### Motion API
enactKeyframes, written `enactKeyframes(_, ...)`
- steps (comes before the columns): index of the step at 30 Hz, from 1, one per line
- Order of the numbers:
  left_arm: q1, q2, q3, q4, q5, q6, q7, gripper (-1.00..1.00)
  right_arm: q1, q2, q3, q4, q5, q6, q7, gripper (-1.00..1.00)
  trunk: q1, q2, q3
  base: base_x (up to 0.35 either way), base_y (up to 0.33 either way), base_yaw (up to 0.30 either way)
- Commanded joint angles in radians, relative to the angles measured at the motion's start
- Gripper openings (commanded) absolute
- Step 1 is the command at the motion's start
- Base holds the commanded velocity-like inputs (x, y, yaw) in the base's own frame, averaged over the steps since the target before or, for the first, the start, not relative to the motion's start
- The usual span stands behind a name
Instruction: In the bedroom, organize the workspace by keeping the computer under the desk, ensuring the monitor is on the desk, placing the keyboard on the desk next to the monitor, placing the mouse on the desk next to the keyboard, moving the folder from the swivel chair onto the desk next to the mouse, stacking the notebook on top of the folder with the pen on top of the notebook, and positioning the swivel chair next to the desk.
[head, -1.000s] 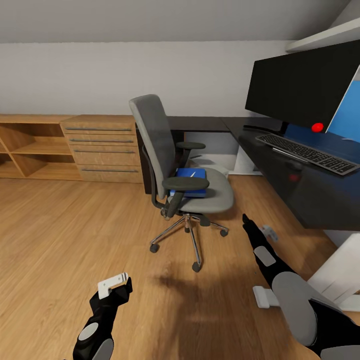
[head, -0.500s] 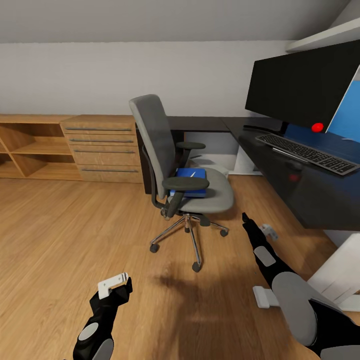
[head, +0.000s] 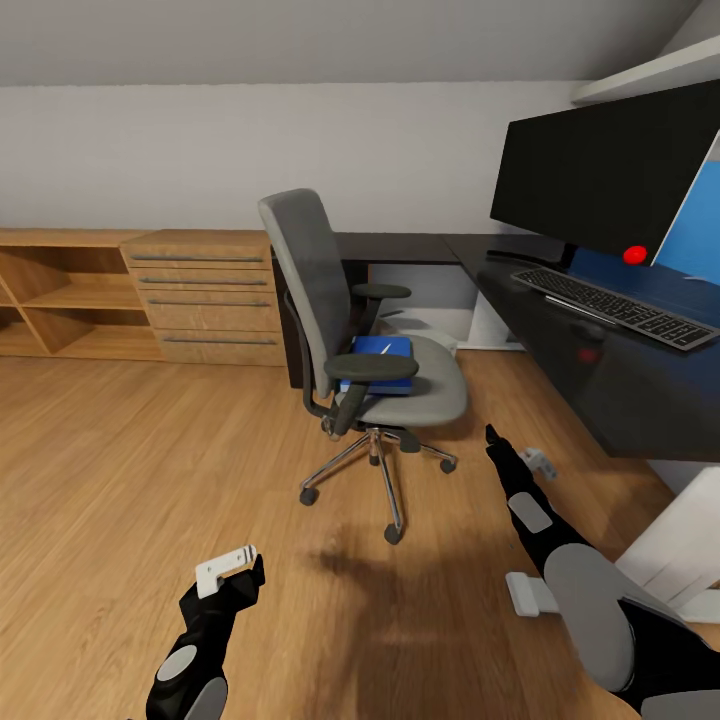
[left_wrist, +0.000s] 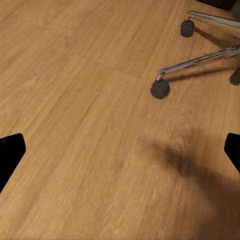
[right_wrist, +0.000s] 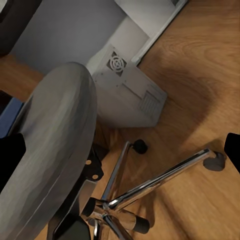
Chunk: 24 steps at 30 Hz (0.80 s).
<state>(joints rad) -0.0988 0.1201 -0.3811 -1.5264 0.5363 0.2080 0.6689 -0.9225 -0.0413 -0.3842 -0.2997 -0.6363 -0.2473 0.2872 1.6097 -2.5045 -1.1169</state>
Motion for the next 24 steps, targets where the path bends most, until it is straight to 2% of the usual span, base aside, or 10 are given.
enactKeyframes(1, -0.001, 0.001, -0.002, -0.001, 0.004, 0.004, 0.007, 1.00, -0.001, 0.000, -0.002, 0.002, -0.011, 0.000, 0.014, 1.00, 0.000, 0.000, -0.001, 0.034, 0.000, 0.000)
enactKeyframes(14, -0.001, 0.001, -0.004, -0.001, 0.004, 0.004, 0.006, 1.00, 0.001, 0.000, -0.001, 0.001, -0.010, 0.005, 0.069, 1.00, 0.000, 0.000, -0.001, 0.210, 0.000, 0.000)
enactKeyframes(24, -0.001, 0.002, -0.014, -0.001, 0.004, 0.004, 0.007, 1.00, 0.001, 0.005, -0.002, 0.000, -0.011, 0.003, 0.072, 1.00, 0.000, 0.000, -0.001, 0.042, 0.000, 0.000)
